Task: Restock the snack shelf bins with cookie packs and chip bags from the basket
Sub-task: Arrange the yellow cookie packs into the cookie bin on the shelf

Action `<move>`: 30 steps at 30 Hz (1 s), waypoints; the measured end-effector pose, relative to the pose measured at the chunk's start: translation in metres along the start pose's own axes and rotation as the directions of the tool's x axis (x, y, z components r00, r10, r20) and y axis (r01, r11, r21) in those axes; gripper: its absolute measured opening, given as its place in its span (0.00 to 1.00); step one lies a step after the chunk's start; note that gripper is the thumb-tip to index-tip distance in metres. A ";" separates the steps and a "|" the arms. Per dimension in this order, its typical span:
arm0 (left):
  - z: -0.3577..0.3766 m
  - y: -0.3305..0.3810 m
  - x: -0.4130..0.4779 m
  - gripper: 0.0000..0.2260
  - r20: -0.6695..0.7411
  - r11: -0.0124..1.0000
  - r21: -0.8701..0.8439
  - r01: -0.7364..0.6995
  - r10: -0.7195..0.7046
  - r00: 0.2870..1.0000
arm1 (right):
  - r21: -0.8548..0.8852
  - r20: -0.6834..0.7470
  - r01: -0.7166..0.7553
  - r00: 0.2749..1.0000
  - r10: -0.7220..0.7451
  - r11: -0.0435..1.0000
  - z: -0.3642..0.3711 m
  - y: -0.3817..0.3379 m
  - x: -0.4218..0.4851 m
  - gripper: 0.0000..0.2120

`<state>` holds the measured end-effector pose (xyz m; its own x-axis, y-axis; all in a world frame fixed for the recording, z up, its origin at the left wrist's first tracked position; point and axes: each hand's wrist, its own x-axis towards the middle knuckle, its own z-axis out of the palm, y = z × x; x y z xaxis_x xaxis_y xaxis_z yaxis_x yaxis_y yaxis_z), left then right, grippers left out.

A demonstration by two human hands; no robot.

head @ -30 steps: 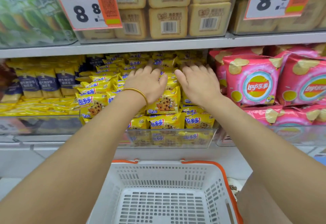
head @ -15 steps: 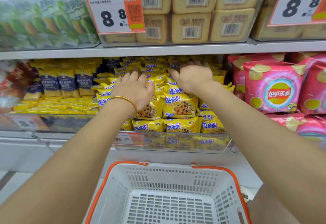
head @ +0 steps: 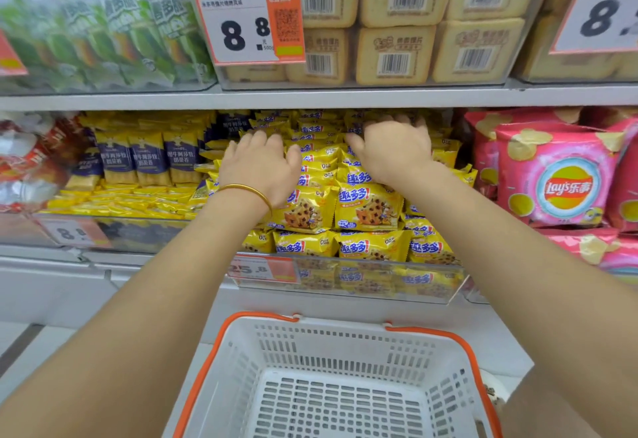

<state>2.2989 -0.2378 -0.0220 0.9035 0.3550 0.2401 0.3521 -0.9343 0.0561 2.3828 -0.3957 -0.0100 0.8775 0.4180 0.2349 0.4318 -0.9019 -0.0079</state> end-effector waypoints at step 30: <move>0.014 -0.048 0.041 0.28 0.120 0.990 -0.133 0.049 -0.033 0.992 | 0.018 0.001 0.370 0.929 -0.370 0.929 0.003 -0.087 0.040 0.19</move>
<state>2.3220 -0.1781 -0.0282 0.9141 0.3871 0.1205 0.3604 -0.9120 0.1959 2.3810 -0.3003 -0.0027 0.6553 0.7225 0.2203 0.7297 -0.6809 0.0625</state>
